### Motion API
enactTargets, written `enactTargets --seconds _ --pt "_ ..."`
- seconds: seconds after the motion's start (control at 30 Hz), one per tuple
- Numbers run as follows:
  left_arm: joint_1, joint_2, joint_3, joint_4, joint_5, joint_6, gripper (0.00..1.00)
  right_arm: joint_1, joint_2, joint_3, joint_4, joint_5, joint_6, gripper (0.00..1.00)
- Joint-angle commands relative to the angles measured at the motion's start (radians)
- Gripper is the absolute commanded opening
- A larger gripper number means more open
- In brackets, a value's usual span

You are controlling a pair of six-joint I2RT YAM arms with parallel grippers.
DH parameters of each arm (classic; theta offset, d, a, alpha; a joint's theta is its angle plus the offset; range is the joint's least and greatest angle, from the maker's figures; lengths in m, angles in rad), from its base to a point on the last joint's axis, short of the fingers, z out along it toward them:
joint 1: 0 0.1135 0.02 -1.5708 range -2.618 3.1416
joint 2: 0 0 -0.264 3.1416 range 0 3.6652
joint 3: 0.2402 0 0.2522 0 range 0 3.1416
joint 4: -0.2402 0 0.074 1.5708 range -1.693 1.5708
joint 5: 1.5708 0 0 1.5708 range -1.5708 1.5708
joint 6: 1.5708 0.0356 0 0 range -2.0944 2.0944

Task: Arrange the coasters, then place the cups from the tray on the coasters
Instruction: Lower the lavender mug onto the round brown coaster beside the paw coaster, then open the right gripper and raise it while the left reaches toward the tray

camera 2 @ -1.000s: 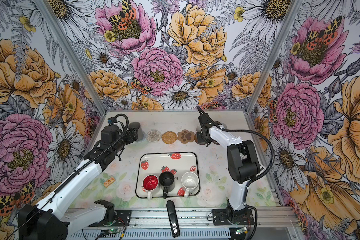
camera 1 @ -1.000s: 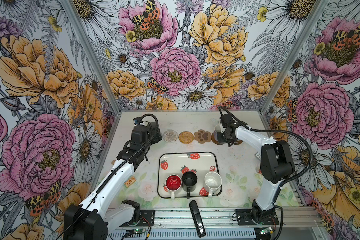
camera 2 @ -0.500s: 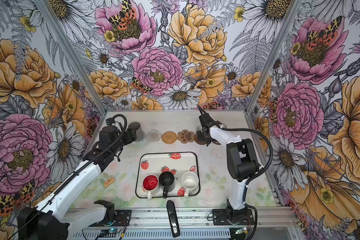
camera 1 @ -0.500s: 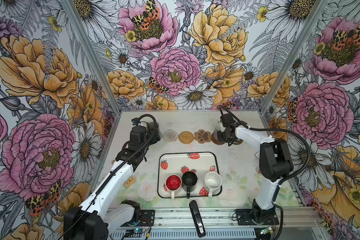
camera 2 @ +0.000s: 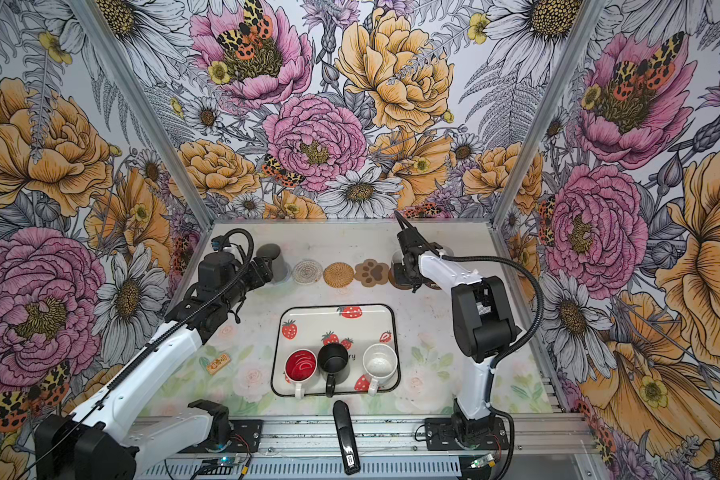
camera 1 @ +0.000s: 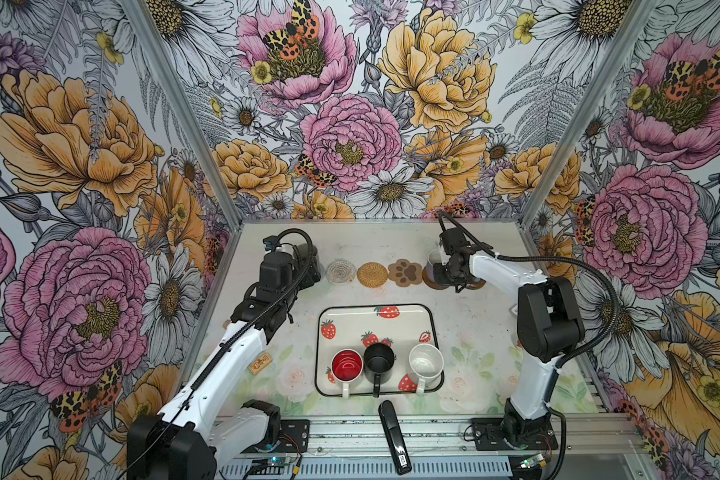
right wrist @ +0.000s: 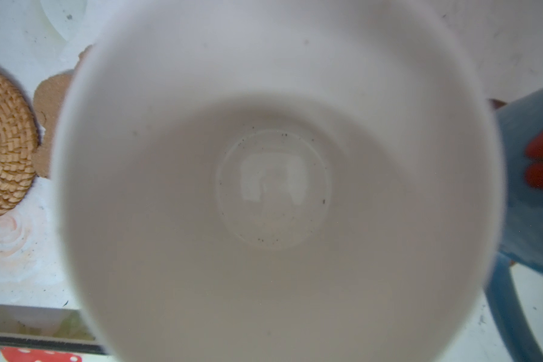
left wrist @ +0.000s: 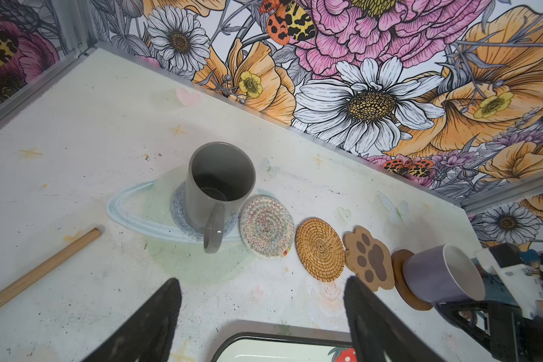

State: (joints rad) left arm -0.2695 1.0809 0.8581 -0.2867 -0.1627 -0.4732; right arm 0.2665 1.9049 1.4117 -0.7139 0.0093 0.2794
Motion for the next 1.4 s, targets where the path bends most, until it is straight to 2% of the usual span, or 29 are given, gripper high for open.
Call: enactTargets --seconds 0.0,0.7,1.03,1.1,1.2,1.37 --pt "0.013 -0.019 -0.011 0.015 0.011 -0.012 0.83 -0.012 0.005 0.040 0.061 0.006 0.015 0.00" --pt "0.016 -0.021 -0.012 0.013 0.013 -0.012 0.83 -0.022 0.003 0.024 0.067 -0.014 0.032 0.00" --pt "0.018 -0.030 -0.012 0.009 0.012 -0.012 0.83 -0.022 -0.015 0.009 0.068 -0.022 0.044 0.35" --pt "0.016 -0.032 -0.014 0.009 0.011 -0.012 0.83 -0.022 -0.022 0.004 0.067 -0.019 0.046 0.50" --pt "0.019 -0.033 -0.014 0.007 0.013 -0.010 0.83 -0.023 -0.046 -0.011 0.067 -0.006 0.053 0.64" --pt "0.019 -0.044 -0.017 0.006 0.012 -0.012 0.83 -0.021 -0.116 -0.049 0.067 -0.001 0.064 0.69"
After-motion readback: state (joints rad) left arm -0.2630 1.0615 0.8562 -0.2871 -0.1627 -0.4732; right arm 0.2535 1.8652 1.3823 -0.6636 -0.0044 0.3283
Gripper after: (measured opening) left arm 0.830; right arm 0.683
